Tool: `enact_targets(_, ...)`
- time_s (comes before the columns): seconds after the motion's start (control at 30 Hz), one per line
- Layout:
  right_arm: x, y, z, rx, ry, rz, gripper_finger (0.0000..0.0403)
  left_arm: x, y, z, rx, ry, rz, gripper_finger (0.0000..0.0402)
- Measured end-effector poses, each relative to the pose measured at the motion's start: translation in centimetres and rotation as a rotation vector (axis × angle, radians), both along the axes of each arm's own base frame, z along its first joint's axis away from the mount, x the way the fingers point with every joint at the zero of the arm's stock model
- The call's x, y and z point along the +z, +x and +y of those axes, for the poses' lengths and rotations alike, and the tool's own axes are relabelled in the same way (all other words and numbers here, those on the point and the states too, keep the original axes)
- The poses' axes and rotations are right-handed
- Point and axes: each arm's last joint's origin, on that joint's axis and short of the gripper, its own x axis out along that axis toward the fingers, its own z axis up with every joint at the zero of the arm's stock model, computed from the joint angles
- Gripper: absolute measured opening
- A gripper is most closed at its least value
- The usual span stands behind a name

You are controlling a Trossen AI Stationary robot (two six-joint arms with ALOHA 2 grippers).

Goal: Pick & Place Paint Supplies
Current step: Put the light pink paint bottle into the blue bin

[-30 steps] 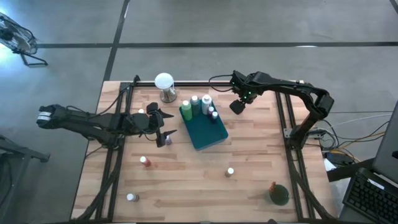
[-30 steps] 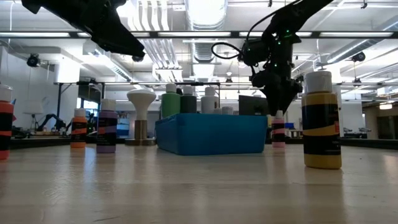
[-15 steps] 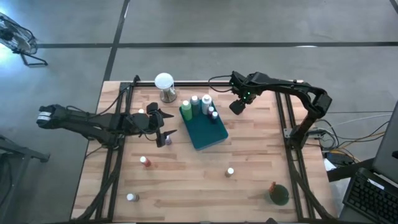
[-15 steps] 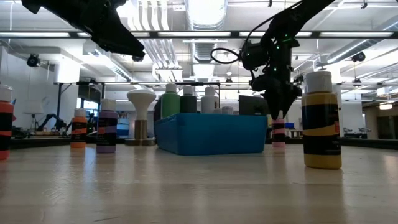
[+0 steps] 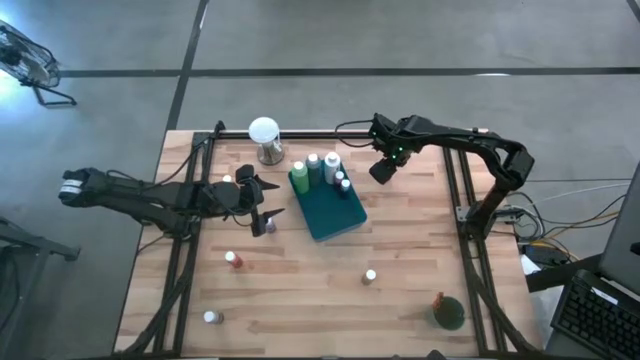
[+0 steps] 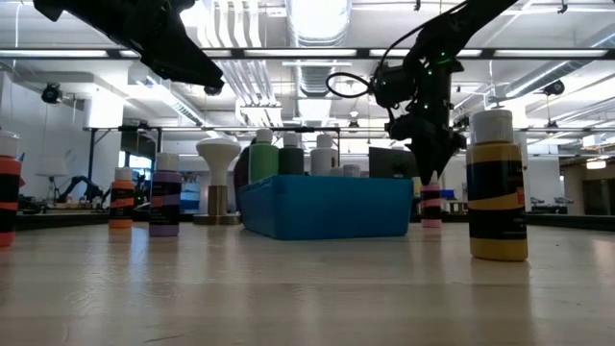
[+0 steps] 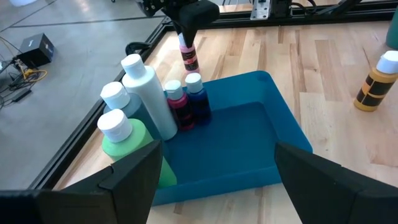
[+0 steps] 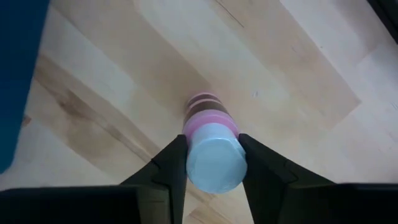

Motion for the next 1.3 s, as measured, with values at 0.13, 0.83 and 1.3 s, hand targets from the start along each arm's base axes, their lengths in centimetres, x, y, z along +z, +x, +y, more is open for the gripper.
enact_targets(0.13, 0.0, 0.0, 0.0, 0.005, 0.007, 0.003, 0.0113, 0.0, 0.0, 0.0, 0.000, 0.000, 0.000, 0.0314)
enact_targets(0.83, 6.7, -0.2, 3.0, 0.092, -0.016, -0.085, 0.0113, 0.0, 0.0, 0.0, -0.012, 0.030, 0.012, 0.0314)
enact_targets(1.3, 9.9, 0.4, 4.8, 0.181, -0.045, -0.120, 0.0113, 0.0, 0.0, 0.0, -0.012, 0.030, 0.012, 0.0314)
